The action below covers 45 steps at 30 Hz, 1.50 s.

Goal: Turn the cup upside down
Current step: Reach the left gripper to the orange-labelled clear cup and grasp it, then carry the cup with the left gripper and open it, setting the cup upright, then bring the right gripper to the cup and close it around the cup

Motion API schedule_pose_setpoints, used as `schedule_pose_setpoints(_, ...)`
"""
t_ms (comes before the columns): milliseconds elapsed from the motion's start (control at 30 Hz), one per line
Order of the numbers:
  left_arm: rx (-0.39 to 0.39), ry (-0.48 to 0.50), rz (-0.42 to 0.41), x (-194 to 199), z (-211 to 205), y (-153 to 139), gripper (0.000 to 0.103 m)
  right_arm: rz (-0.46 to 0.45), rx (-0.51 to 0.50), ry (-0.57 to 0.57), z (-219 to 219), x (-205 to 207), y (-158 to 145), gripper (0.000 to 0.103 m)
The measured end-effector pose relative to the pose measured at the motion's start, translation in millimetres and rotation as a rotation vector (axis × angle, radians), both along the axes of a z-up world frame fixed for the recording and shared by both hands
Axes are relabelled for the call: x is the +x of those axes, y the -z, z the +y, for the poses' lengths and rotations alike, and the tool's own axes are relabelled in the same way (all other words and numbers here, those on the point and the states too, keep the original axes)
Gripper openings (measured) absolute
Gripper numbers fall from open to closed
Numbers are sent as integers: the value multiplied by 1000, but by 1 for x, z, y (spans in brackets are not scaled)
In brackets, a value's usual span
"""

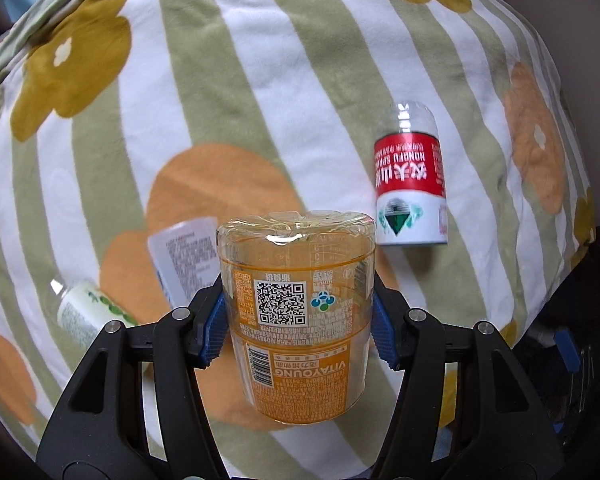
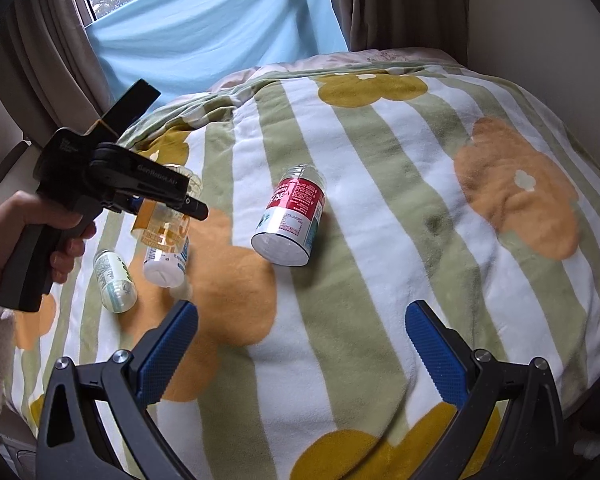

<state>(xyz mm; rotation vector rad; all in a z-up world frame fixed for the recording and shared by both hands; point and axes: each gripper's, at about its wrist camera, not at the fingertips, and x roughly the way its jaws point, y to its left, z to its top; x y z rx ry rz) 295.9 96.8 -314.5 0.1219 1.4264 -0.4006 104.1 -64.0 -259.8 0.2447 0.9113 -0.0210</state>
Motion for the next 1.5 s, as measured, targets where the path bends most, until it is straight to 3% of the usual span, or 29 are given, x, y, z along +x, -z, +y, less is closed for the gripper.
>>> schedule_pose_setpoints(200, 0, -11, 23, -75, 39, 9, 56, 18, -21, -40, 11, -19, 2, 103)
schedule_pose_setpoints(367, 18, -15, 37, -119, 53, 35, 56, 59, -34, -63, 21, -31, 8, 103)
schedule_pose_setpoints(633, 26, -28, 89, -150, 57, 84, 56, 111, -5, -76, 27, -37, 20, 103)
schedule_pose_setpoints(933, 12, -10, 80, -171, 65, 97, 57, 134, 21, -89, 40, -29, 24, 103)
schedule_pose_setpoints(967, 16, -2, 79, -172, 64, 96, 62, 135, 25, -96, 41, -28, 25, 103)
schedule_pose_setpoints(1000, 21, 3, 78, -174, 65, 95, 85, 139, 33, -111, 43, -25, 25, 103)
schedule_pose_setpoints(1033, 22, 3, 71, -177, 66, 92, 99, 143, 37, -127, 46, -23, 24, 103)
schedule_pose_setpoints(1067, 13, -5, 51, -180, 70, 87, 103, 145, 37, -137, 47, -21, 23, 103)
schedule_pose_setpoints(1233, -6, -94, 22, -197, 103, 60, 103, 163, 68, -177, 55, -8, 14, 103)
schedule_pose_setpoints(1333, -25, -162, 37, -207, 132, 48, 103, 228, 120, -233, 65, 10, 16, 103)
schedule_pose_setpoints(1500, -43, -261, 29, -216, 175, 31, 103, 505, 220, -327, 95, 43, 64, 103)
